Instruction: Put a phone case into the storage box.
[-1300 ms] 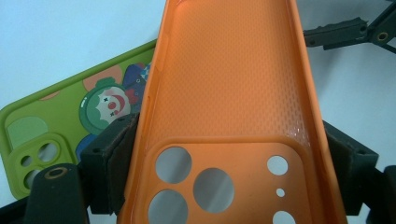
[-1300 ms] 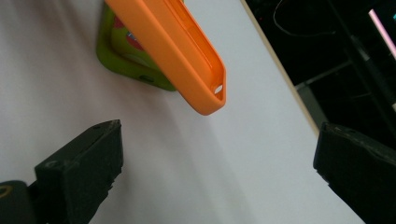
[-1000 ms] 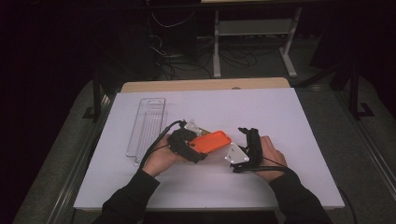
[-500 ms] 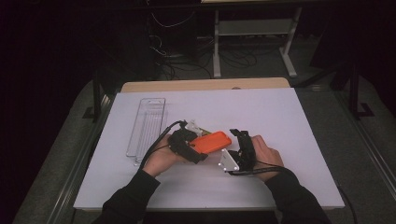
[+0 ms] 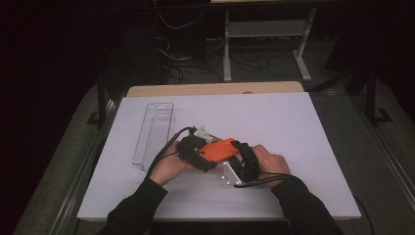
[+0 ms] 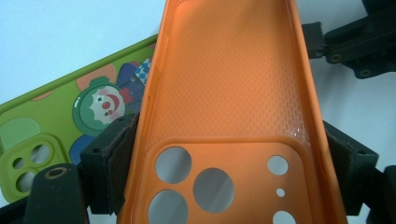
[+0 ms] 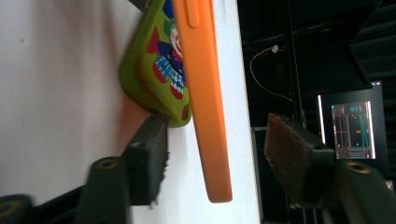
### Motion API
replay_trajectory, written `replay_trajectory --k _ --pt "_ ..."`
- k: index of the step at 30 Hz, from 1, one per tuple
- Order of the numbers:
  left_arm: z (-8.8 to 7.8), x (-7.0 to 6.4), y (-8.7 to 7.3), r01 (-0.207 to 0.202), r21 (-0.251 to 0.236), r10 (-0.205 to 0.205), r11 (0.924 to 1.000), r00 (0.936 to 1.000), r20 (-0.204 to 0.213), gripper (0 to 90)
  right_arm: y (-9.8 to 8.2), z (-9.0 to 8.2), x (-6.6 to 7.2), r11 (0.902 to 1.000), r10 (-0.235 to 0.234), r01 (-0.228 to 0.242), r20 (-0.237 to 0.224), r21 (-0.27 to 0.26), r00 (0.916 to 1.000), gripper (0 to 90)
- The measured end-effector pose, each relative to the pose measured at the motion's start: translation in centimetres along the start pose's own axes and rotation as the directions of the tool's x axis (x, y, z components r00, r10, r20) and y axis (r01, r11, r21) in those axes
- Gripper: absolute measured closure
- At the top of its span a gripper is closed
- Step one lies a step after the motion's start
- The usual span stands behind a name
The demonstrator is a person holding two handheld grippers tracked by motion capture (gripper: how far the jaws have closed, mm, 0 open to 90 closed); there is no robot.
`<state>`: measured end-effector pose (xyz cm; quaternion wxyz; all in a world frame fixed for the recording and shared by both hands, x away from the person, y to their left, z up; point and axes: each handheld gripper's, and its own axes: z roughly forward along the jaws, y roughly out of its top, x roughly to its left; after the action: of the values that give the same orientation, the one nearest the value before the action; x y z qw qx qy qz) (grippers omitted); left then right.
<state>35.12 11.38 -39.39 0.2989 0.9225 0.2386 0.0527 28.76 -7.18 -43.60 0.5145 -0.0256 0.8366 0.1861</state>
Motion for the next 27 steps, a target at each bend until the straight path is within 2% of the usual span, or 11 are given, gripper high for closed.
replay_trajectory --k 1,8,9,11,20,21,23,24,27 --pt "0.01 -0.03 0.02 -0.002 0.001 0.002 1.0000 1.0000 0.000 18.3 0.10 0.09 0.16 1.0000 -0.003 0.003 -0.004 -0.001 1.0000 46.4" --pt "0.05 -0.04 0.02 -0.002 0.002 0.002 1.0000 1.0000 0.001 18.2 0.31 0.18 0.54 0.9996 -0.029 0.029 -0.007 0.001 0.9996 62.1" --pt "0.05 -0.02 0.02 -0.002 0.002 0.002 1.0000 1.0000 0.001 18.2 0.25 0.29 0.38 0.9975 -0.068 0.068 0.006 -0.016 0.9976 63.8" --pt "0.07 -0.02 0.01 0.000 0.000 0.000 1.0000 1.0000 0.005 18.2 0.30 0.34 0.40 0.9971 -0.073 0.073 0.007 -0.023 0.9973 66.9" --pt "0.06 0.00 0.02 -0.003 -0.001 0.003 1.0000 0.9999 0.013 17.9 0.44 0.27 0.54 0.9953 -0.094 0.095 0.012 -0.022 0.9955 75.8" --pt "0.15 -0.16 0.03 0.023 -0.030 -0.023 0.9993 0.9997 0.013 17.8 0.46 0.23 0.53 0.9947 -0.101 0.101 0.015 -0.019 0.9948 76.9" --pt "0.13 -0.15 0.01 0.021 -0.029 -0.020 0.9994 0.9997 0.012 17.5 0.49 0.23 0.66 0.9939 -0.109 0.109 0.013 -0.014 0.9940 77.6" --pt "0.02 0.06 0.00 -0.008 -0.005 0.008 1.0000 0.9999 0.010 17.4 0.52 0.25 0.68 0.9938 -0.110 0.110 0.012 -0.015 0.9939 77.7" --pt "0.09 0.13 -0.06 0.000 -0.006 0.000 1.0000 0.9999 0.013 16.2 0.56 0.30 0.71 0.9920 -0.125 0.125 0.012 -0.015 0.9921 77.9"
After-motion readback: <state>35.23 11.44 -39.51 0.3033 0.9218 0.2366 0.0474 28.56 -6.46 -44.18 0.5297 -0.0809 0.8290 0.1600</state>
